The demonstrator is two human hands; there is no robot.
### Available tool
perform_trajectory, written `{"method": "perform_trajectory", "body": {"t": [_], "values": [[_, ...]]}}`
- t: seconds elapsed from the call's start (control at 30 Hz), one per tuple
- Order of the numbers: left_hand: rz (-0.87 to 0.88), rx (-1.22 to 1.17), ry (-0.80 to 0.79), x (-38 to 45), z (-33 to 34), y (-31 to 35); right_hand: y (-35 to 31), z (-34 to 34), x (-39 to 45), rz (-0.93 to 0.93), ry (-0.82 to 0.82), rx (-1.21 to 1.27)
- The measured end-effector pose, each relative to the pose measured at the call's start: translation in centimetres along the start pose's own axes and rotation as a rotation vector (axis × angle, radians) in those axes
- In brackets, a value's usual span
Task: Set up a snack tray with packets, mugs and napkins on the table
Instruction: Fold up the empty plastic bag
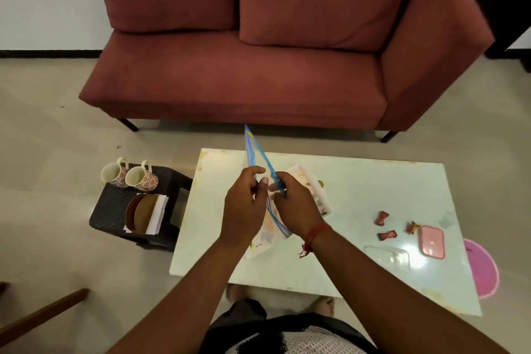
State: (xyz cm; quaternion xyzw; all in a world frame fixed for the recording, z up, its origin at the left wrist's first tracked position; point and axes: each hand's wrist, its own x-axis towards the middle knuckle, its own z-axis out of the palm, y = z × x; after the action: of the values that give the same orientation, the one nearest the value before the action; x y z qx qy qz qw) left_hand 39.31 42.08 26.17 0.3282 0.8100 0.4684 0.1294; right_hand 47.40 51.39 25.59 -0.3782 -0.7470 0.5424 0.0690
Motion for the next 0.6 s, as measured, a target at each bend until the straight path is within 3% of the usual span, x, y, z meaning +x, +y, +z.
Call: {"method": "perform_trajectory", "body": {"t": [0.13, 0.2, 0.27, 0.47, 0.6], "values": [[-0.034, -0.247, 0.032, 0.0, 1.3, 2.1, 0.3, -3.8, -0.1, -0.100, -0.028, -0.016], [-0.053, -0.319, 0.112, 0.3, 0.9, 2.1, 0.3, -6.2, -0.2, -0.093, -0.155, 0.037], [-0.082, -0.235, 0.150, 0.8, -0.1, 1.4, 0.0, -8.5, -0.2, -0.075, -0.319, 0.077], [-0.135, 0.004, -0.115, 2.5, -3.8, 0.3, -1.5, -13.3, -0.4, -0.061, -0.643, 0.162], [-0.166, -0.229, 0.043, 3.5, -4.2, 1.4, -0.6, -15.7, -0.5, 0.017, -0.573, 0.536]]}}
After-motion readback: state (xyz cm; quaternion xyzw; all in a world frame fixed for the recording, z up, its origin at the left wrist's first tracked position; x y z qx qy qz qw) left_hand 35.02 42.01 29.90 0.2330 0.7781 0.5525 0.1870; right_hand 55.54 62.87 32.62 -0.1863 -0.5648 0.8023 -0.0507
